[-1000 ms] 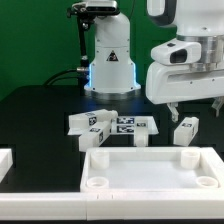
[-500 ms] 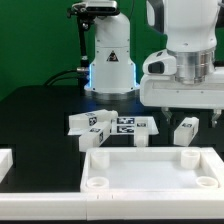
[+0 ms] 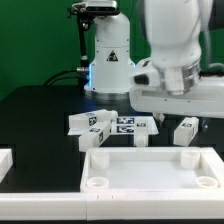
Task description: Assemble desk
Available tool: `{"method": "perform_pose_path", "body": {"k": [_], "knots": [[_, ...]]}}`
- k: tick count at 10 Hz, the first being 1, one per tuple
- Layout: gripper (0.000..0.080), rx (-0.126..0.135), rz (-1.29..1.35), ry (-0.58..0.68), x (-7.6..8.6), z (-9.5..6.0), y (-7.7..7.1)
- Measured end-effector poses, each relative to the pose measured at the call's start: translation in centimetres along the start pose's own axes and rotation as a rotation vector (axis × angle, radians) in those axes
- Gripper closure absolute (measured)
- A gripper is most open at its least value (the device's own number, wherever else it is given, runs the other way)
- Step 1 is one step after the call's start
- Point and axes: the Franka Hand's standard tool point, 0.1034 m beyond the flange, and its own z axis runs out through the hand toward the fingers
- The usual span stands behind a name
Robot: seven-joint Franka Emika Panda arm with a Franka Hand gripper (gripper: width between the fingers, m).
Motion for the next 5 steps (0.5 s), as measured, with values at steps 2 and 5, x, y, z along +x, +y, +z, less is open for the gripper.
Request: {"method": "perform_pose_path", "body": {"k": [2, 5], "knots": [[0.0151, 0.001, 0.006, -0.138, 0.5, -0.1, 0.0], [0.0151, 0.027, 0.027, -0.383, 0.3, 0.0, -0.7]]}}
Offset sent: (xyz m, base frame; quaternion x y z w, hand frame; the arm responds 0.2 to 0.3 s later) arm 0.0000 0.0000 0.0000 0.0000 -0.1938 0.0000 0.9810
